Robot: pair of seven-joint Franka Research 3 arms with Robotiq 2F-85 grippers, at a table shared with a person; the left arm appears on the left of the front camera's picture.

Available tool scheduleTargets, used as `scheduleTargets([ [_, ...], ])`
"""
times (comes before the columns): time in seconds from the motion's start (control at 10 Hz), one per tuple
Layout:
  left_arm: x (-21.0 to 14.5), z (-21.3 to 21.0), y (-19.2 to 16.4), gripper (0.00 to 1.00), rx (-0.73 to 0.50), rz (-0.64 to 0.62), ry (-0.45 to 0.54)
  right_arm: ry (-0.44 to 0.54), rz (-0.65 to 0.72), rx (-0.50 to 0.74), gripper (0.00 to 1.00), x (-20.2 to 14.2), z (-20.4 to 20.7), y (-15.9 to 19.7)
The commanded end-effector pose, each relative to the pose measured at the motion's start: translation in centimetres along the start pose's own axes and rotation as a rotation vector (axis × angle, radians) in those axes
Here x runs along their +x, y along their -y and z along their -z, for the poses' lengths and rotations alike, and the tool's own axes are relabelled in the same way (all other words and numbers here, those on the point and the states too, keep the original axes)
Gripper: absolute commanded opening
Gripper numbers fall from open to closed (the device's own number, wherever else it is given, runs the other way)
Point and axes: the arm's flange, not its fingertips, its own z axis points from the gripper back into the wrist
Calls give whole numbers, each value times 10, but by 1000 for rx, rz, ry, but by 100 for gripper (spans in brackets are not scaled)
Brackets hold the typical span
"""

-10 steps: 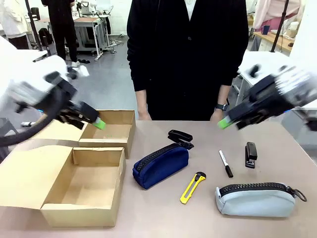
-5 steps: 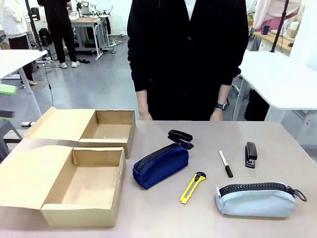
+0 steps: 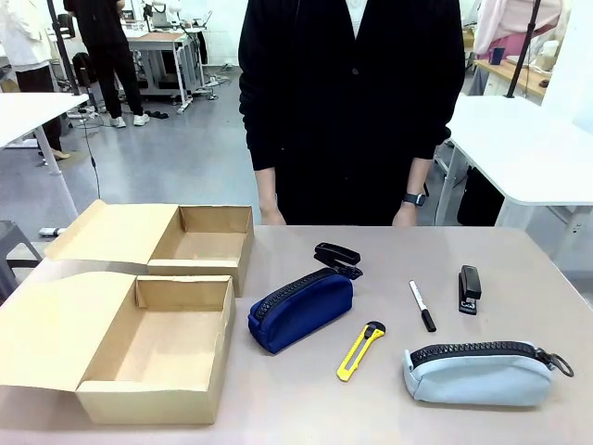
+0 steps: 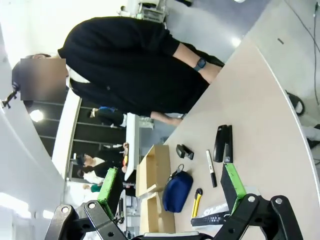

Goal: Place items inside the box.
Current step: Pick up a Pencil pouch or Stapler and place it inside the Mailer Box closest to the robot.

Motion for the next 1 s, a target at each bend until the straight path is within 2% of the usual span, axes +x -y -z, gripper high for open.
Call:
scheduleTargets([
  [0.0, -9, -1, 16, 100, 19, 69, -66, -36, -52, 18, 100, -4, 6, -18],
  [0.6, -9, -1, 16, 100, 19, 69, -66, -48, -27, -1, 100, -9, 9, -20],
  [0.7, -9, -1, 16, 100, 19, 69, -66, -82, -95, -85, 100, -20, 32, -41],
  [0.9, -9, -1, 16, 100, 19, 69, -66, -232, -195, -249, 100, -44, 92, -69],
])
